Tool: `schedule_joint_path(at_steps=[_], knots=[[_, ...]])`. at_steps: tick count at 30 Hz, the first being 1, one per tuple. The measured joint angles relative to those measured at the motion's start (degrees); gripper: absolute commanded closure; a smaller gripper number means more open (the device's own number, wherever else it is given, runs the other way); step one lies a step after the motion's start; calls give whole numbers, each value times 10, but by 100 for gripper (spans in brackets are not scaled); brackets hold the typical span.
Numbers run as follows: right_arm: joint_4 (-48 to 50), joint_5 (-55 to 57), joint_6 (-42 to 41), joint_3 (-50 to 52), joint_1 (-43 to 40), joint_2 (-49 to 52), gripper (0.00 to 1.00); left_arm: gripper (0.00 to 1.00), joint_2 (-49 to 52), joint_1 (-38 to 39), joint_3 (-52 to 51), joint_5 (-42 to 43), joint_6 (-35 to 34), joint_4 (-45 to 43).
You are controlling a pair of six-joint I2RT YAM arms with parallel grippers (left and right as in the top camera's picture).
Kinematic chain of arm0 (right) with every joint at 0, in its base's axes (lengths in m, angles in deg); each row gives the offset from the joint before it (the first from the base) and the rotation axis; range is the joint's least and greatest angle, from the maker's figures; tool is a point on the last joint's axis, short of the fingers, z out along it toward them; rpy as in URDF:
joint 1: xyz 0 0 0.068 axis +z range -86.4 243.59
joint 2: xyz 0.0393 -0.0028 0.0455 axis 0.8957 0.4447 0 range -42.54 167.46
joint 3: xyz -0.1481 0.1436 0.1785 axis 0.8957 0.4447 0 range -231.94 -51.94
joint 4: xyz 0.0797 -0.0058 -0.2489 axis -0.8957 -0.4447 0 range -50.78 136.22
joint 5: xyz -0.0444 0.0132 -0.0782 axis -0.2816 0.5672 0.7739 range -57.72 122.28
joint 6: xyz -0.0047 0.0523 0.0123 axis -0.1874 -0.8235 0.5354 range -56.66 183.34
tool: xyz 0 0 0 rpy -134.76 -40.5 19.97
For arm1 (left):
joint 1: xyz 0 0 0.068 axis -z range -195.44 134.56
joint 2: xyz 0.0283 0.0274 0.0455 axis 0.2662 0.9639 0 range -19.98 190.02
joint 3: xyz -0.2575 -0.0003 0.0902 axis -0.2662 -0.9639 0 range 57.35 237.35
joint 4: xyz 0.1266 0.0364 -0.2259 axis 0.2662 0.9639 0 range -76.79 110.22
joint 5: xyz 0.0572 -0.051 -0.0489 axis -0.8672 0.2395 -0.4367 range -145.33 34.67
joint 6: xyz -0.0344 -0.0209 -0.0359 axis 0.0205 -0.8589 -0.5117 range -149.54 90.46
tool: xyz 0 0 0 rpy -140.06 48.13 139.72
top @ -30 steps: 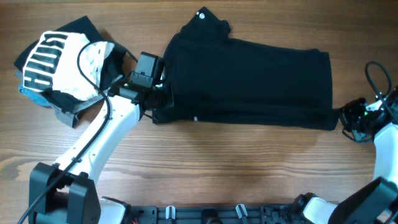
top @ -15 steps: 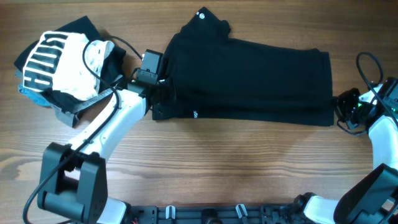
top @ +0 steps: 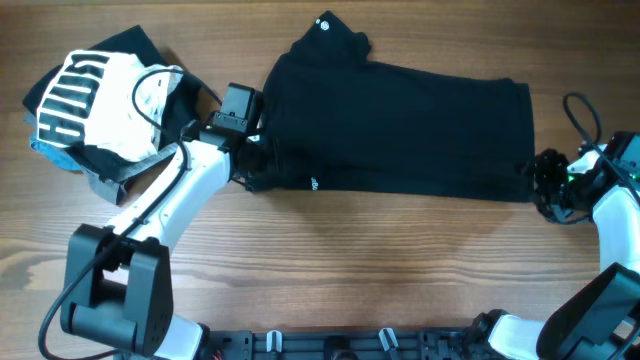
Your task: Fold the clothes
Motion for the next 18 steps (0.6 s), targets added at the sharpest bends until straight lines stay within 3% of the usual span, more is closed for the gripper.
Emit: schedule_joint_path(at_steps=[8, 15, 16, 18], knots=[[-40, 0, 34, 0, 0, 0, 30, 36, 2, 16, 0, 29, 29, 19], [-71, 47, 23, 4, 0, 0, 30, 34, 8, -3, 0, 6, 31, 59], [-67, 59, 18, 9, 0, 0, 52, 33, 8, -10, 0, 3, 31, 61], [-48, 68, 20, 17, 0, 3, 66, 35, 8, -23, 0, -3, 31, 61]])
